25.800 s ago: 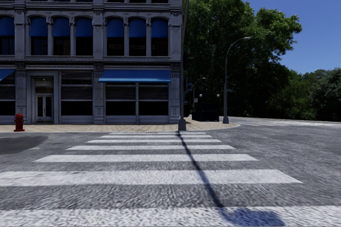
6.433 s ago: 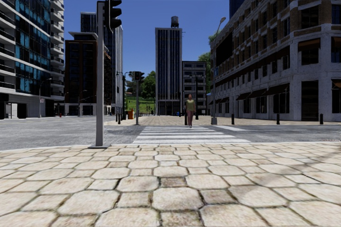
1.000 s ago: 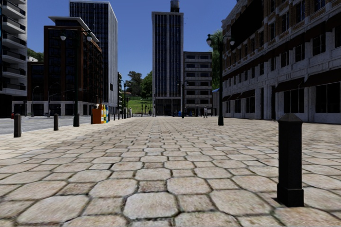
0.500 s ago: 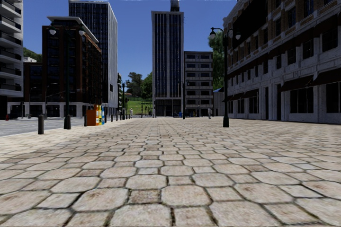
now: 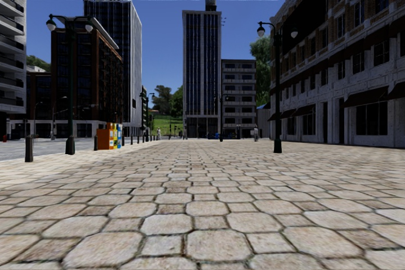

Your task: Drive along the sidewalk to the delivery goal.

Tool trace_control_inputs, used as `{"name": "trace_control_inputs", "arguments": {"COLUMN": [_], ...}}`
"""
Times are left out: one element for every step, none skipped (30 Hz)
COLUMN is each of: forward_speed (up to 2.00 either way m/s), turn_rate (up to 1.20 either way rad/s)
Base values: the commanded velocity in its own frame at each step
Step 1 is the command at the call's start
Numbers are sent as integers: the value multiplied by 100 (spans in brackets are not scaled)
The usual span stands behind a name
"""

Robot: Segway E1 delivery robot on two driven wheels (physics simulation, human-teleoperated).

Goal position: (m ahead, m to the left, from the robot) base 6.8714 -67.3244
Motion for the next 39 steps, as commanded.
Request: {"name": "trace_control_inputs", "arguments": {"forward_speed": [200,200,200,200,200,200,200,200,200,200,200,200,200,200,200,200,200,200,200,200,200,200,200,200,200,200,200,200,200,200,200,200,200,200,200,200,200,200,200], "turn_rate": [-2,-31,-76,-99,-112,-116,-117,-70,-52,-52,-13,-14,-62,-99,-112,-112,-116,-117,-116,-39,-30,-41,-90,-111,-117,-118,-115,-38,-17,-11,-51,-69,-93,-110,-116,-112,-3,-1,-49]}}
